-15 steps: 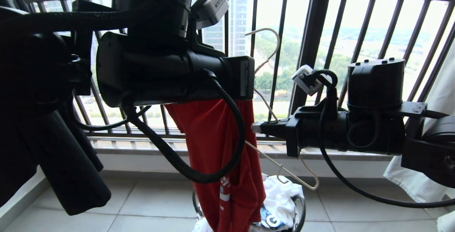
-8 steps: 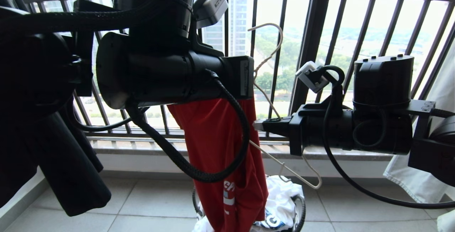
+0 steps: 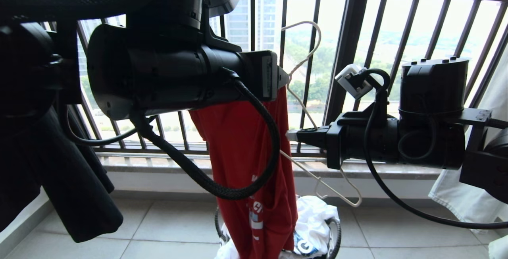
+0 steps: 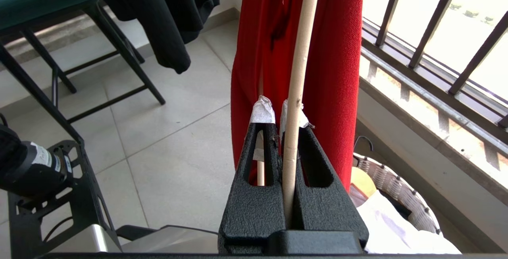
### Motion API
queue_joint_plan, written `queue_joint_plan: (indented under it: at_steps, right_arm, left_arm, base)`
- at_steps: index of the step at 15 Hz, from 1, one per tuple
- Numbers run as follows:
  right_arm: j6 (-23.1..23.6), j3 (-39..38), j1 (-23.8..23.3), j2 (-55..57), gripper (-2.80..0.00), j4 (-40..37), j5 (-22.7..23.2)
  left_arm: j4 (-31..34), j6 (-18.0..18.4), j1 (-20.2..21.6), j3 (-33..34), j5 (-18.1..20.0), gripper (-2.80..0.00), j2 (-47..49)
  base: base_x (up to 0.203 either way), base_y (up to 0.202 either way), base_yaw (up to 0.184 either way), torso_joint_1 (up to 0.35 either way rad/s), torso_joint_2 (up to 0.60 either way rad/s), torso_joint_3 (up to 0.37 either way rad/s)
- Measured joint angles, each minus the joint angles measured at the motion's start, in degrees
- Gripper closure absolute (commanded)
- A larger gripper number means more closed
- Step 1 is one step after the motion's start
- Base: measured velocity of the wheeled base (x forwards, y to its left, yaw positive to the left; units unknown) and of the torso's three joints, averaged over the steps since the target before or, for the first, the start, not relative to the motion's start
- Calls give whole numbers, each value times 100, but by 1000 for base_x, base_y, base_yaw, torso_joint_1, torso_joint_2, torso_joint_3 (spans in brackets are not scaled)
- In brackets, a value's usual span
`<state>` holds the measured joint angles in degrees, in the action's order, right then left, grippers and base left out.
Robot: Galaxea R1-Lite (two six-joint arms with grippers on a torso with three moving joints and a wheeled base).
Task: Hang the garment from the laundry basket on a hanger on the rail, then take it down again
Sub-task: Hang the clothes on the clothes rack
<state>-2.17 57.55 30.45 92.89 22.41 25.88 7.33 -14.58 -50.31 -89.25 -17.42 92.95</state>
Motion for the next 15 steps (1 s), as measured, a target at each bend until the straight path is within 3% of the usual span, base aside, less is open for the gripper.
queue_joint_plan:
  at_steps: [3,9,11,12,13,15]
  right_arm:
    - [5,7,-41,-65,0,-39,5]
    - [9,98,-90,-76,0,-287,13]
    - [16,129,-94,-83,0,-451,22]
    - [16,149,-94,-83,0,-485,22]
    - [16,183,-94,-86,0,-512,24]
    - [17,201,-96,-128,0,-670,122]
  left_arm:
    - [0,66,319,-77,-262,0,-236]
    - [-2,215,1073,-12,-238,0,-344]
    - [-26,393,1439,131,-55,0,-318]
    - [-23,482,1540,139,210,0,-325]
    - [9,702,1586,61,474,0,-338]
    - [110,1415,1626,-153,641,0,-354]
  base:
    - [0,0,0,0,0,0]
    - [0,0,0,0,0,0]
    - [0,0,0,0,0,0]
    - [0,0,0,0,0,0]
    - [0,0,0,0,0,0]
    - [0,0,0,0,0,0]
